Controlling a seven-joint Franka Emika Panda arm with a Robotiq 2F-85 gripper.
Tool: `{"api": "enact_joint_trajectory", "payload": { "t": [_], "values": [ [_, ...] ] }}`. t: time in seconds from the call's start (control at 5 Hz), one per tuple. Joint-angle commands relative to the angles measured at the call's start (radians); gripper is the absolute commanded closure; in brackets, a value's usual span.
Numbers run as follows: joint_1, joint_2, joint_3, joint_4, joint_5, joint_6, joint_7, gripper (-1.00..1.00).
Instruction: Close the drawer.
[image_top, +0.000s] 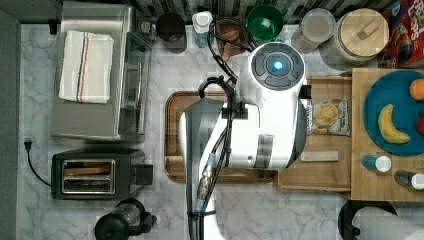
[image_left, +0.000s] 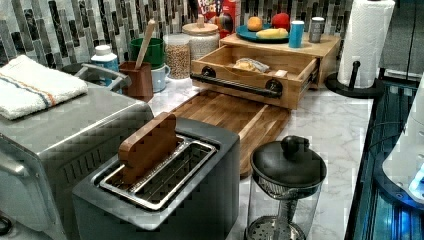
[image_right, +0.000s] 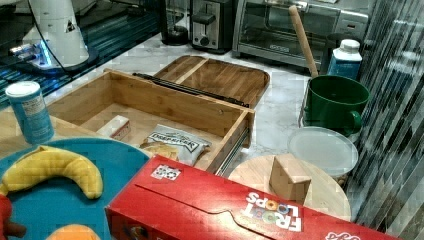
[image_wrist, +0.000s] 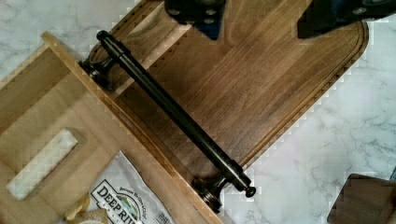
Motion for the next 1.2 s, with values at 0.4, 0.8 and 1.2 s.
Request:
{"api": "enact_joint_trajectory", "payload": {
  "t": [0.4,0.8,1.2],
  "values": [
    [-0.014,0.005,0.014,-0.001,0.000,0.002,-0.012,1.00],
    [0.025,0.001,0.070,-0.039,0.086,0.028,-0.145,-1.00],
    [0.081,-0.008,0.106,-0.136,0.170,0.115,-0.421,-1.00]
  ]
}}
